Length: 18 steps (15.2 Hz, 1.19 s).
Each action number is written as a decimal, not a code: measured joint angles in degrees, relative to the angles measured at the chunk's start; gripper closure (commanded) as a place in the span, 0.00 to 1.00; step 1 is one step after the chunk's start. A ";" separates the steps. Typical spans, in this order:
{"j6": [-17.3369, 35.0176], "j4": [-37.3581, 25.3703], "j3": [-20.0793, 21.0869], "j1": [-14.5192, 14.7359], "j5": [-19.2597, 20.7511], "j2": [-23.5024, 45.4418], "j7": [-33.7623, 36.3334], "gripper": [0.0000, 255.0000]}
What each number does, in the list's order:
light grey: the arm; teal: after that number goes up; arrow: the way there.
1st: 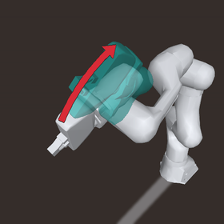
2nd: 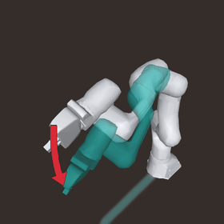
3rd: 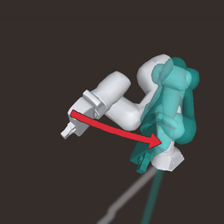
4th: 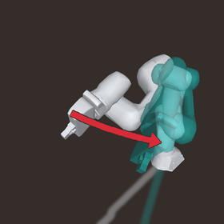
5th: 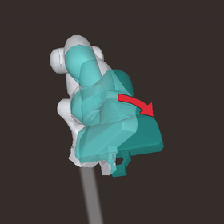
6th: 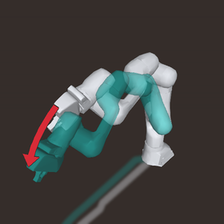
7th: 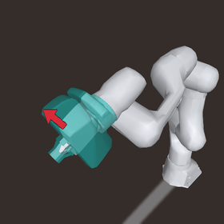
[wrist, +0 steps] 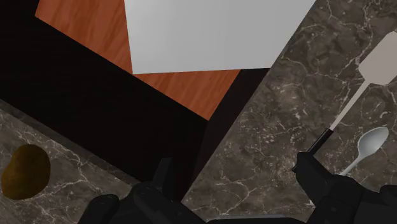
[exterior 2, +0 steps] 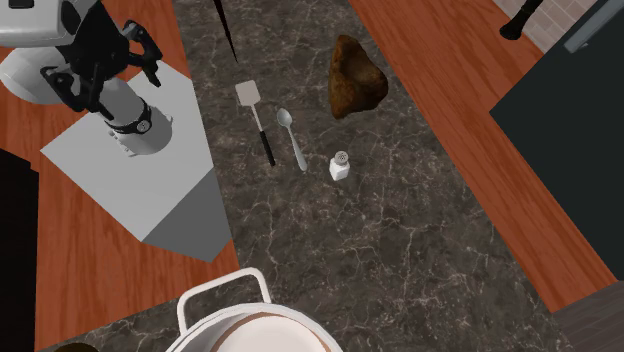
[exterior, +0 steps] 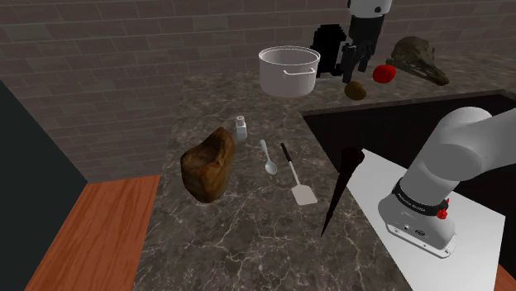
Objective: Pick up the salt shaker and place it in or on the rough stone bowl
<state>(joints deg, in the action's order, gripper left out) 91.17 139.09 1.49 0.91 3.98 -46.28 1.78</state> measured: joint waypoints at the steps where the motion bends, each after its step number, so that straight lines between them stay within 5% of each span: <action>1: 0.00 0.00 0.00 0.00 0.00 0.00 0.00 0.00; 18: 22.22 -9.78 10.58 1.83 -1.36 30.15 13.90 0.00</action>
<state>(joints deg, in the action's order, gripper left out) 113.39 129.31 12.06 2.74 2.62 -16.13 15.68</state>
